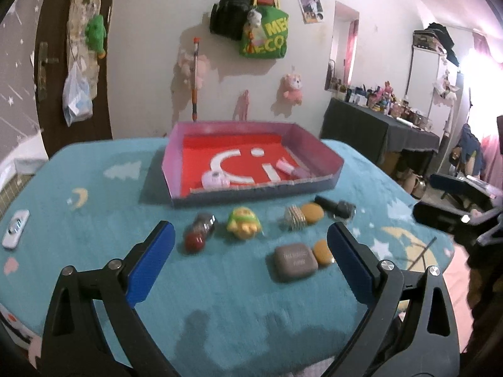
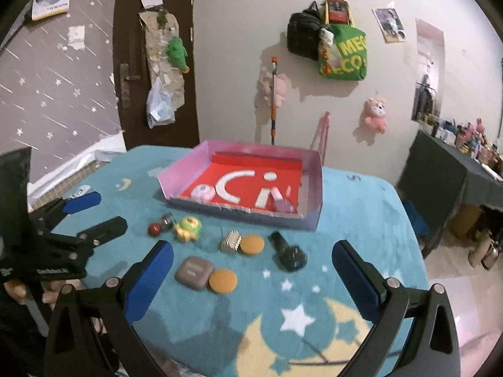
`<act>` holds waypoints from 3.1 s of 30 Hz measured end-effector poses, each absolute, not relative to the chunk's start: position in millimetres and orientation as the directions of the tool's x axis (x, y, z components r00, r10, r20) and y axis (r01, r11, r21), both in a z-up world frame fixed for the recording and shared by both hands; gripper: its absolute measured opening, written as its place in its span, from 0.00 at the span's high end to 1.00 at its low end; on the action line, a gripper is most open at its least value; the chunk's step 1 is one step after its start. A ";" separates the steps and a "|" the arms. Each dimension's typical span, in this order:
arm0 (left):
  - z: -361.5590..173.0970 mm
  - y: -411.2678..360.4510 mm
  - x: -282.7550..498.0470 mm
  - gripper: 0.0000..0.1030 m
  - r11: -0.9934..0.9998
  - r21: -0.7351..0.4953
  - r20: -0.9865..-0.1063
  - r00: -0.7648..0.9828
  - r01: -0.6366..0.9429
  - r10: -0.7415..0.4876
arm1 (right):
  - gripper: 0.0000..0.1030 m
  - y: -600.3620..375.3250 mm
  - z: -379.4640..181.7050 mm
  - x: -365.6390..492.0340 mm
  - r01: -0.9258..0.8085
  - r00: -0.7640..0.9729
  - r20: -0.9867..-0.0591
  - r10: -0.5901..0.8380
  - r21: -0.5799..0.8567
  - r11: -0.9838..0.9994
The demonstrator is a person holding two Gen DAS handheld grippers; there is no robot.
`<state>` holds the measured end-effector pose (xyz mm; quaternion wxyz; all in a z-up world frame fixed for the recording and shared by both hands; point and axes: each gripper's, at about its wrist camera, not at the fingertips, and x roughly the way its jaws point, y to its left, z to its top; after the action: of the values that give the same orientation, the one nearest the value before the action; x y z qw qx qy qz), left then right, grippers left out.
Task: Organize rigid objects
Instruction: 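Withdraw both tools from the box back over the table, then grasp the orange sponge with the right tool while the left grasps the grey eye shadow case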
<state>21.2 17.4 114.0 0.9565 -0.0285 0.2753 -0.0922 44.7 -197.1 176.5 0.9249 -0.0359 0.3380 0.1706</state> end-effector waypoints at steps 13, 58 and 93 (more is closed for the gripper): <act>54.0 7.8 39.9 0.04 0.980 -0.121 -0.641 0.741 0.160 -0.200 | 0.00 -184.4 75.2 56.4 -0.330 0.584 -0.760 0.285 0.099 0.939; 42.9 -16.3 110.4 0.05 0.950 -0.126 -0.750 0.599 0.284 -0.279 | 0.02 -190.5 48.6 107.0 -0.446 0.436 -0.827 0.354 0.143 0.884; 35.1 -27.3 97.3 0.53 0.946 -0.122 -0.734 0.614 0.300 -0.290 | 0.61 -168.7 56.5 93.6 -0.466 0.513 -0.739 0.437 0.188 0.864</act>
<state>97.3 -27.3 35.1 0.8983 0.0066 0.4076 -0.1641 93.6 -168.7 56.5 0.8695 -0.0173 0.4198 0.2599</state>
